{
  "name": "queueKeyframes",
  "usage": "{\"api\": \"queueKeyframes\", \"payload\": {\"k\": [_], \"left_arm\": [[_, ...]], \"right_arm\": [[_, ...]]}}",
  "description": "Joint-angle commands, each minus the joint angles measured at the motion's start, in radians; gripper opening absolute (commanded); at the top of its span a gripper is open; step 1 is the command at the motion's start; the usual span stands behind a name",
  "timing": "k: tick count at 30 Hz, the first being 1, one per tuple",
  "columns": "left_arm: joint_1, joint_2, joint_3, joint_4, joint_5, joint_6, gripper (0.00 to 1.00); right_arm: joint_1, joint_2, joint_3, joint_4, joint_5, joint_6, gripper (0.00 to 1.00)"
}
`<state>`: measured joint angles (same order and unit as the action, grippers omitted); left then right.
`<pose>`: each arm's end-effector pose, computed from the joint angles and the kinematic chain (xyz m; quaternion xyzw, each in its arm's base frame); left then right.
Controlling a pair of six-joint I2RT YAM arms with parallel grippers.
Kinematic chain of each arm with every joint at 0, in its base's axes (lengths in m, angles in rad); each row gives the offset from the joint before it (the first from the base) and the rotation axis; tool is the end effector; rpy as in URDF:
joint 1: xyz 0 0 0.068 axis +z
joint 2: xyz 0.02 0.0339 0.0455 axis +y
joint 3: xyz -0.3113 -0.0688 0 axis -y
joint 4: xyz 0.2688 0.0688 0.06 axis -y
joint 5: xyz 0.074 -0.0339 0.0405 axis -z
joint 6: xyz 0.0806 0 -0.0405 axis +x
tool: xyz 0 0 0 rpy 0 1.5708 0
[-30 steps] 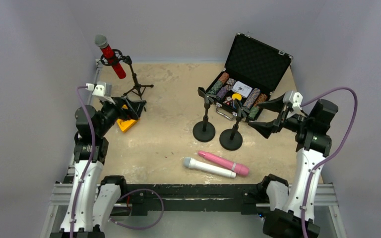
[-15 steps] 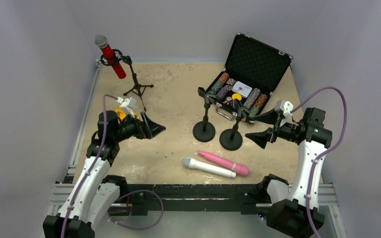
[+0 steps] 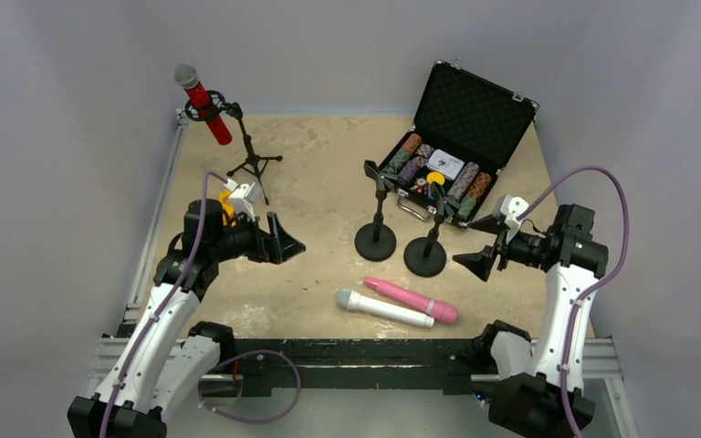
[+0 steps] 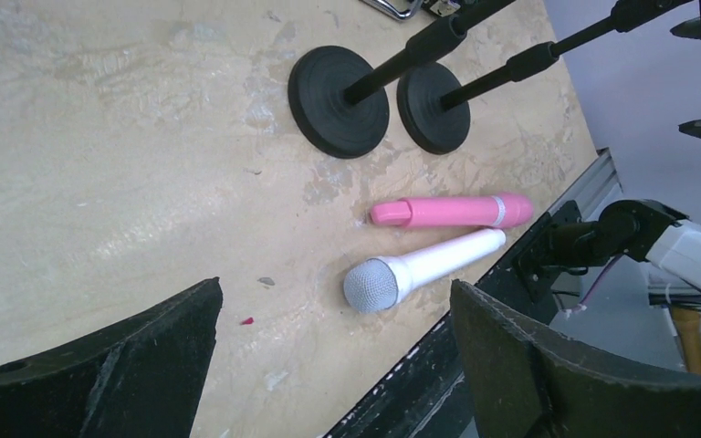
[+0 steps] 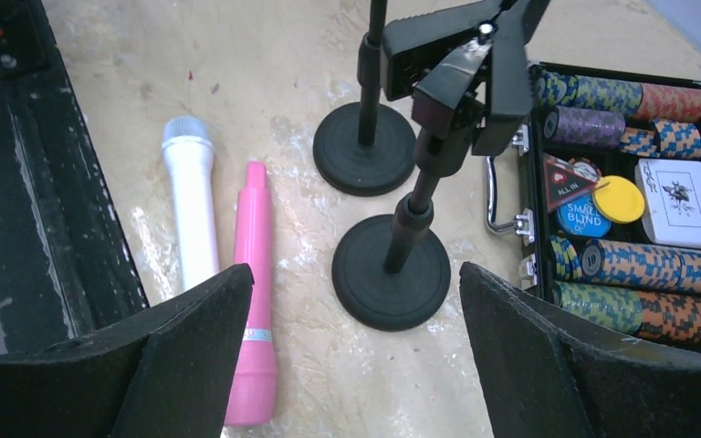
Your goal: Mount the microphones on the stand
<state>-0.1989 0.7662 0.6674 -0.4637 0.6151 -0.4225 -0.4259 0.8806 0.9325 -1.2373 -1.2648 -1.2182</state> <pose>0.1745 -0.0826 0.2880 0.0522 0.8456 -0.3931 0.3573 0.1447 0.0187 0.3363 -0.4099 0.6867 0.2818 0.5301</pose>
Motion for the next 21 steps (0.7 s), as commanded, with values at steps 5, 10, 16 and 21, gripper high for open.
{"api": "queueKeyframes", "payload": {"k": [5, 10, 16, 21], "left_arm": [[-0.002, 0.034, 0.044, -0.035, -0.027, 0.101, 0.98], [-0.002, 0.029, 0.04, -0.031, -0.036, 0.101, 0.98], [-0.002, 0.041, 0.043, -0.032, -0.051, 0.11, 0.98], [-0.001, 0.034, 0.045, -0.043, -0.083, 0.119, 0.98]], "right_arm": [[0.131, -0.023, -0.005, -0.165, 0.161, -0.313, 0.86], [0.286, -0.108, -0.102, -0.029, 0.259, -0.213, 0.86], [0.509, -0.083, -0.128, 0.016, 0.332, -0.151, 0.79], [0.683, -0.038, -0.143, 0.084, 0.394, -0.081, 0.77]]}}
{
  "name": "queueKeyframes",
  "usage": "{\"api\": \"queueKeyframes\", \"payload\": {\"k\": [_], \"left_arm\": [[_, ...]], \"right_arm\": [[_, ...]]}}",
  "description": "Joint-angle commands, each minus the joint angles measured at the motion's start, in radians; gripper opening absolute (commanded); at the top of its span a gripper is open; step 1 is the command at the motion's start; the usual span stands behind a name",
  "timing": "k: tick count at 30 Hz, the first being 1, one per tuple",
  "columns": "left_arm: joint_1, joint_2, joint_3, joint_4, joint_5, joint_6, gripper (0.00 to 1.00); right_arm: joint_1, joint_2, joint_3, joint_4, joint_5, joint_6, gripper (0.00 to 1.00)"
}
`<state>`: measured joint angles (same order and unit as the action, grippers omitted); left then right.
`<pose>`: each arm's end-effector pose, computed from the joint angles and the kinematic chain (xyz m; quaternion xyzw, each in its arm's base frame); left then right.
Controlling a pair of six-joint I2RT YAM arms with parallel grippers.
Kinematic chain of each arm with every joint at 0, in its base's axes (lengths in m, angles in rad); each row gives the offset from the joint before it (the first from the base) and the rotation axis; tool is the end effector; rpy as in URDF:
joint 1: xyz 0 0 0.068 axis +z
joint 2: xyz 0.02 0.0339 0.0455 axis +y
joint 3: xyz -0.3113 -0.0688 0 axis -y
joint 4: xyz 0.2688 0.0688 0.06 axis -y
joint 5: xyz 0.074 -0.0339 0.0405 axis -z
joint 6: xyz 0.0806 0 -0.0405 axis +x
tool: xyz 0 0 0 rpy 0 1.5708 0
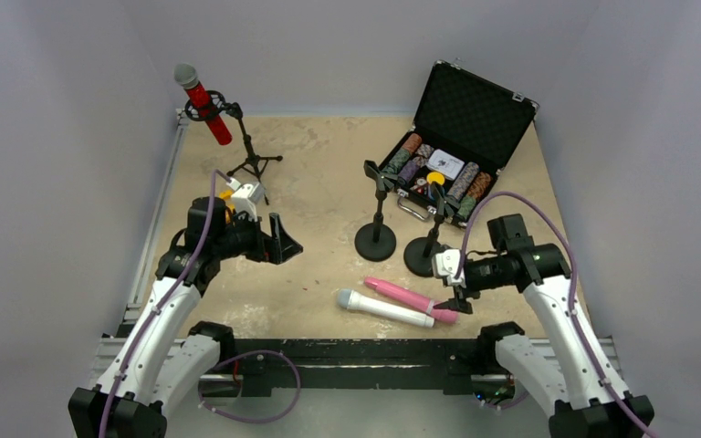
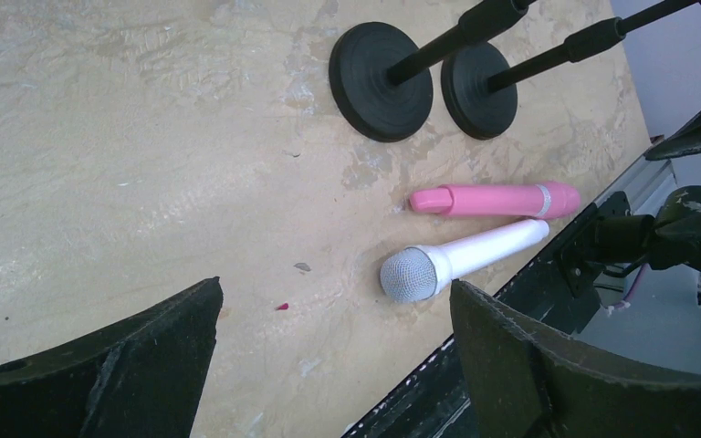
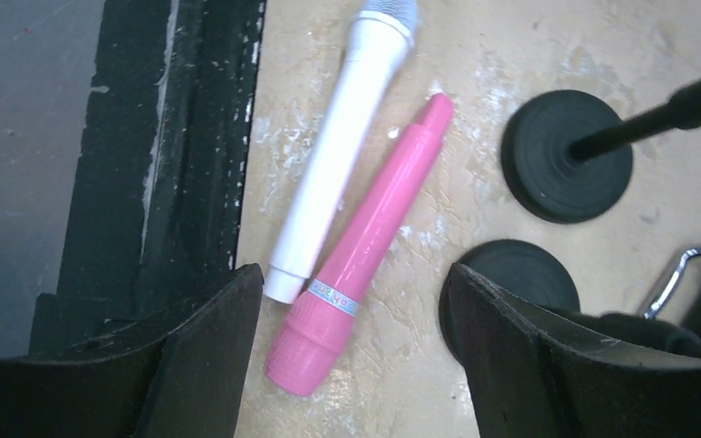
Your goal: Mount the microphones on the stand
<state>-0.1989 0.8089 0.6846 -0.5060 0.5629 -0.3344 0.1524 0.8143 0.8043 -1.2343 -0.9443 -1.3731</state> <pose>0.1818 -0.0805 0.2812 0.0676 0.8629 -0.3535 0.3547 0.1034 0.0819 0.2823 -0.6606 0.5842 0.2848 0.3758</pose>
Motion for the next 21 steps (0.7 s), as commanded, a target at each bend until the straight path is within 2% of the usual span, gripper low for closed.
{"api": "queueKeyframes", "payload": {"k": [1, 6, 13, 21], "left_arm": [[-0.001, -0.011, 0.027, 0.0, -0.038, 0.033, 0.98], [-0.001, -0.014, 0.028, -0.003, -0.064, 0.043, 0.98], [-0.001, -0.03, 0.027, -0.012, -0.106, 0.052, 0.98], [-0.001, -0.036, 0.035, -0.034, -0.167, 0.061, 0.98]], "right_arm": [[0.146, 0.038, -0.021, 0.103, 0.093, 0.1, 0.76], [0.368, 0.104, -0.018, 0.22, 0.203, 0.235, 0.73], [0.601, 0.24, -0.017, 0.436, 0.402, 0.438, 0.71], [0.695, 0.366, -0.03, 0.565, 0.493, 0.552, 0.67]]}}
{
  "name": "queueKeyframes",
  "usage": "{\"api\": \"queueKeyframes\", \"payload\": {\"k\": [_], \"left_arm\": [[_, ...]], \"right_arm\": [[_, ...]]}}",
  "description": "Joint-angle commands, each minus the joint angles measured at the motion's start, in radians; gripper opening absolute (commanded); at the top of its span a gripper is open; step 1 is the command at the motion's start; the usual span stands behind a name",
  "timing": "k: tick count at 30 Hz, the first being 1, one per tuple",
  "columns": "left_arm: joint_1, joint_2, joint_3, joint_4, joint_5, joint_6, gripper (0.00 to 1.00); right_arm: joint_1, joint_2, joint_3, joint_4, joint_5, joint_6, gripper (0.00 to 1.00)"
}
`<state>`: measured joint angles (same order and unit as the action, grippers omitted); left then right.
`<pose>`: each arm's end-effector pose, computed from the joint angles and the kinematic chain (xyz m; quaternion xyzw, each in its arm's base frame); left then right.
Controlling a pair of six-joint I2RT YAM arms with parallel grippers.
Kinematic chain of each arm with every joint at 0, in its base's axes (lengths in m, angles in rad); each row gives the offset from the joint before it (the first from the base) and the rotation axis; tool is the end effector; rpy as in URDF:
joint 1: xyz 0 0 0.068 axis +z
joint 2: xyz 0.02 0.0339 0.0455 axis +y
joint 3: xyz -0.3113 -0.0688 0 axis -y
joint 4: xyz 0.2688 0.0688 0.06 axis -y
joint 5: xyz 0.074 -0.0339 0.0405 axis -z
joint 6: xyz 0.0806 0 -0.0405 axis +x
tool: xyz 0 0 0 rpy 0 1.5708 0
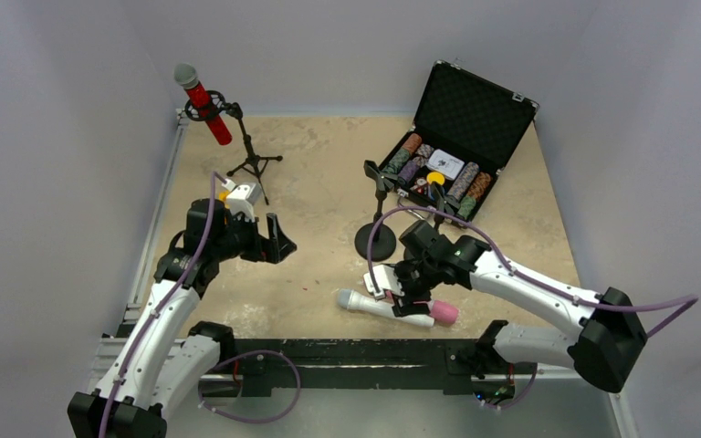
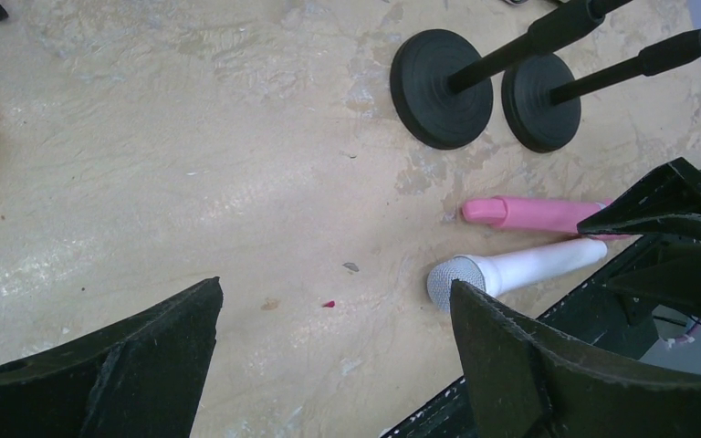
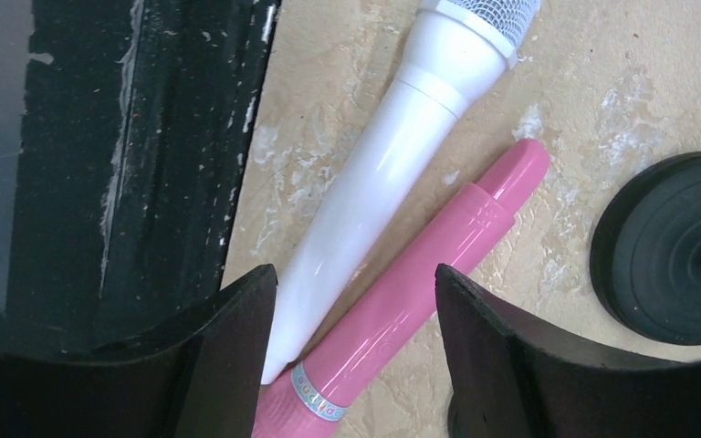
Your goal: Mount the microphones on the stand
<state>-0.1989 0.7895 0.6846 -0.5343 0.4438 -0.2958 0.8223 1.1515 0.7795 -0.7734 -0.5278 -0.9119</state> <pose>0.1816 -0.0719 0.2785 0.0565 0.8753 -0.2979 0.3766 0.1232 0.1923 0.2252 -0.7551 0.5686 0.2456 0.2150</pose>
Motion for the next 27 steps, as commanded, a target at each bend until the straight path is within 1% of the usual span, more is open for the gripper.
{"api": "queueKeyframes", "payload": {"k": [1, 5, 13, 27], "left_arm": [[0.0, -0.02, 0.035, -0.008, -0.059, 0.023, 0.98], [-0.001, -0.037, 0.035, -0.012, -0.086, 0.026, 0.98], [0.001, -0.048, 0.037, -0.017, -0.104, 0.029, 0.98], [0.01, -0.1, 0.039, -0.032, -0.195, 0.034, 0.98]], "right_arm": [[0.032, 0.041, -0.005, 0.117, 0.084, 0.102, 0.66], [0.059, 0.076, -0.01, 0.134, 0.082, 0.128, 0.63], [0.141, 0.154, -0.014, 0.154, 0.089, 0.165, 0.64], [0.18, 0.278, -0.019, 0.216, 0.23, 0.216, 0.65]]}}
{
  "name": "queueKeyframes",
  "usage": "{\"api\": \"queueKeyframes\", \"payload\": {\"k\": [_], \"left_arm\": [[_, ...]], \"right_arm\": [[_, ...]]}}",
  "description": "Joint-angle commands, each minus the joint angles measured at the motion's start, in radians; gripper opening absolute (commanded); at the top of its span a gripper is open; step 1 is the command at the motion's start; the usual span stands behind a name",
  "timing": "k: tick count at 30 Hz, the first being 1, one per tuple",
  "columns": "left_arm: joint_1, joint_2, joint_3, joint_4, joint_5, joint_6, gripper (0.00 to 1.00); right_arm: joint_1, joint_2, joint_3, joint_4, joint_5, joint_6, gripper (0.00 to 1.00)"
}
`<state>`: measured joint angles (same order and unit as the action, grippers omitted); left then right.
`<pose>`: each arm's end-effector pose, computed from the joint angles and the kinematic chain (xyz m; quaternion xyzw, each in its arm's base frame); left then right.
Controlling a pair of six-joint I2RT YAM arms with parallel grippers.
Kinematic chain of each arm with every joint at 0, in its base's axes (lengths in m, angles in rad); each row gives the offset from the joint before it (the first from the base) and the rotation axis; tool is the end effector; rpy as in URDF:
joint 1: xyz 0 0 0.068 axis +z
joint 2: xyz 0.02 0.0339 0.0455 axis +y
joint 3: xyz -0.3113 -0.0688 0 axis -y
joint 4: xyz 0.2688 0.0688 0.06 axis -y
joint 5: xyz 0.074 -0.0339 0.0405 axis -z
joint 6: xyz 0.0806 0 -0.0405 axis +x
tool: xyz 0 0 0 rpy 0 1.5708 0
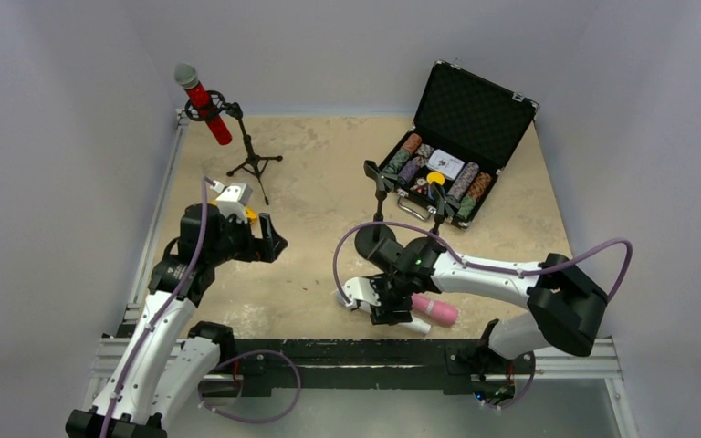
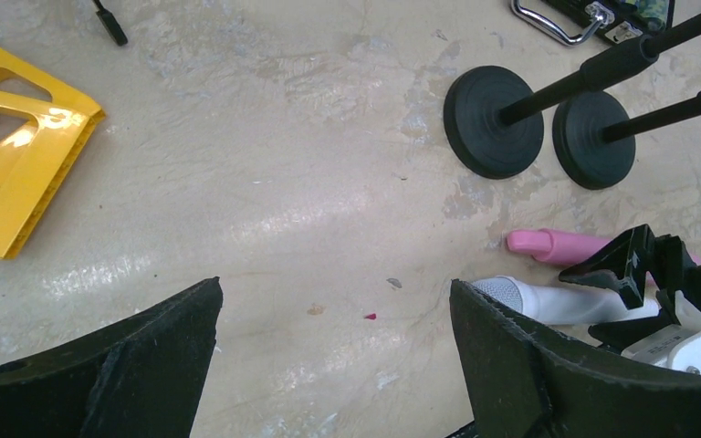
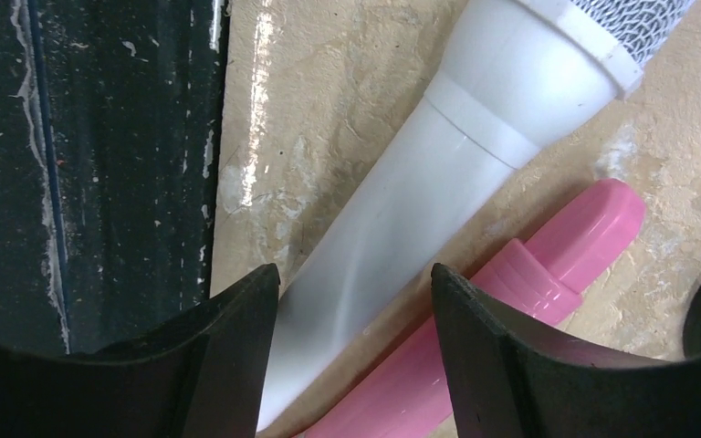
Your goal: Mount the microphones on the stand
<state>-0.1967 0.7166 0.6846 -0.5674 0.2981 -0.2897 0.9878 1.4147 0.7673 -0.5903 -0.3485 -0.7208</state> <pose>0.1725 -0.0585 0.2841 0.0286 0.8768 -0.2386 0.4164 0.1263 0.2415 0.1652 -0.7513 0.6162 0.1912 0.1391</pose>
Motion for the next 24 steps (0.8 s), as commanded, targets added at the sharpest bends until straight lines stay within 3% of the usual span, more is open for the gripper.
{"api": "queueKeyframes", "payload": {"k": [1, 5, 11, 19, 22, 24], "left_arm": [[0.009, -0.035, 0.039, 0.0, -0.062, 0.029, 0.98], [0.014, -0.063, 0.038, -0.006, -0.117, 0.029, 0.99], [0.016, -0.116, 0.038, -0.016, -0.179, 0.029, 0.99], [0.016, -0.18, 0.025, 0.003, -0.193, 0.03, 0.99], [0.016, -0.184, 0.023, 0.008, -0.177, 0.03, 0.99], [0.016, -0.185, 0.023, 0.011, -0.163, 0.032, 0.99]], "right_arm": [[0.019, 0.022, -0.006, 0.036, 0.056, 0.029, 0.65], [0.033, 0.055, 0.003, 0.042, 0.068, 0.043, 0.63], [0.062, 0.124, 0.028, 0.04, 0.072, 0.063, 0.47], [0.064, 0.159, 0.095, 0.003, 0.025, 0.107, 0.1], [0.064, 0.154, 0.126, -0.026, -0.029, 0.114, 0.01], [0.062, 0.15, 0.145, -0.046, -0.065, 0.116, 0.0]]}}
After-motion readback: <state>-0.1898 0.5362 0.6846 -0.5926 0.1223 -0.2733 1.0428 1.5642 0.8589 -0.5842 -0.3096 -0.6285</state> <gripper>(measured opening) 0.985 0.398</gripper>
